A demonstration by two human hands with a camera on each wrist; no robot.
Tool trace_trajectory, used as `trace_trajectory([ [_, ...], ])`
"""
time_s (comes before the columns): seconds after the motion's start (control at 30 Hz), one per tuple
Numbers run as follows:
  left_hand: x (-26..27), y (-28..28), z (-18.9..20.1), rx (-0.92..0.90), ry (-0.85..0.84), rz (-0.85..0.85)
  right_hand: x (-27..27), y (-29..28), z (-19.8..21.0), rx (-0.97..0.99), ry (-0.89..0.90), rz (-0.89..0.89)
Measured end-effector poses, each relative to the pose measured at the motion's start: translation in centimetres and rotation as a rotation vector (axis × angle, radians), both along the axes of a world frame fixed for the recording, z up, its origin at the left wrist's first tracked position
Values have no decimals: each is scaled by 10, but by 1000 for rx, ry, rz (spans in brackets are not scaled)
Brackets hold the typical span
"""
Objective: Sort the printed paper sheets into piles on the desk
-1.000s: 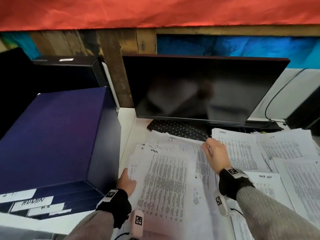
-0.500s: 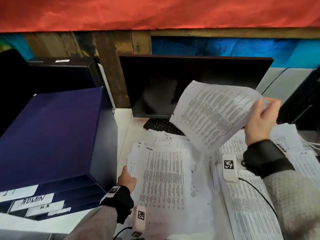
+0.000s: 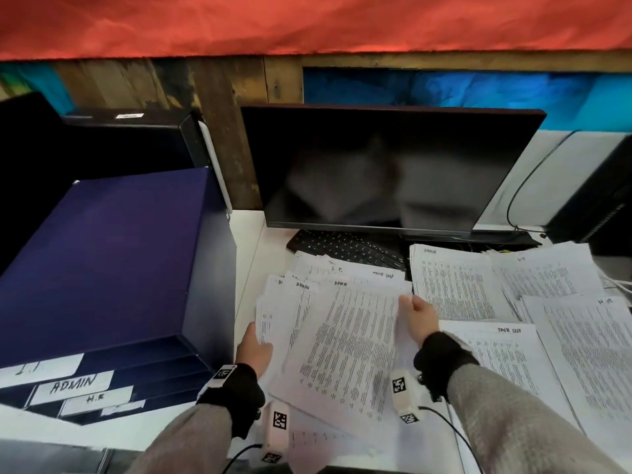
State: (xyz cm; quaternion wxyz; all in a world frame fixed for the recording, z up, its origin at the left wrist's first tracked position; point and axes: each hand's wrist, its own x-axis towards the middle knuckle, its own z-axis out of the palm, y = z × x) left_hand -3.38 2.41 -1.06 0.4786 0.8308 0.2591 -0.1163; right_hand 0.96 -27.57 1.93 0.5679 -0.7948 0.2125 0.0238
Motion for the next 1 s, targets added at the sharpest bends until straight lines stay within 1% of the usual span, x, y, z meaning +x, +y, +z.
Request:
trace_trajectory([
  [0.07, -1, -4, 6, -5, 5, 20, -1, 10, -6, 128, 70, 37],
  [0.13, -4, -10, 14, -53, 6, 39, -1, 17, -15, 226, 155, 8],
  [0.2, -7, -16, 19, -154, -10, 57, 1, 18, -30, 210, 234, -95],
  [0.23, -8, -17, 20, -192, -11, 66, 1, 17, -38, 213, 263, -114],
  [0.3, -7, -19, 17, -226, 14, 49, -2, 22, -44, 278, 280, -56],
  [0.37, -5, -19, 11, -214, 34, 0, -6, 27, -45, 350, 278, 58],
  [0.4, -4, -20, 9, -206, 22, -16, -9, 28, -44, 363, 268, 110],
  [0.47, -3, -22, 11, -209, -39, -45, -9, 24, -45, 358, 212, 108],
  [0.53, 0, -22, 20, -247, -130, -71, -15, 21, -30, 363, 153, 31],
  [0.57, 2, -22, 27, -277, -161, -92, -19, 19, -19, 385, 142, -30],
  [0.6, 5, -21, 35, -310, -191, -117, -22, 15, -13, 422, 117, -47],
  [0.63, 8, -21, 47, -347, -222, -136, -25, 11, -1, 462, 97, -15],
  [0.67, 11, -20, 56, -386, -255, -145, -27, 7, 10, 505, 77, 52],
  [0.7, 13, -19, 65, -427, -282, -145, -27, 3, 22, 552, 97, 129],
  [0.73, 16, -20, 73, -466, -309, -129, -24, 1, 33, 600, 109, 199],
  [0.8, 19, -24, 88, -523, -368, -67, -16, 3, 54, 719, 68, 253],
  [0.9, 24, -37, 99, -414, -509, -15, -8, 13, 83, 820, -74, 257],
  [1.0, 22, -47, 99, -332, -593, 27, -10, 23, 99, 804, -173, 312],
])
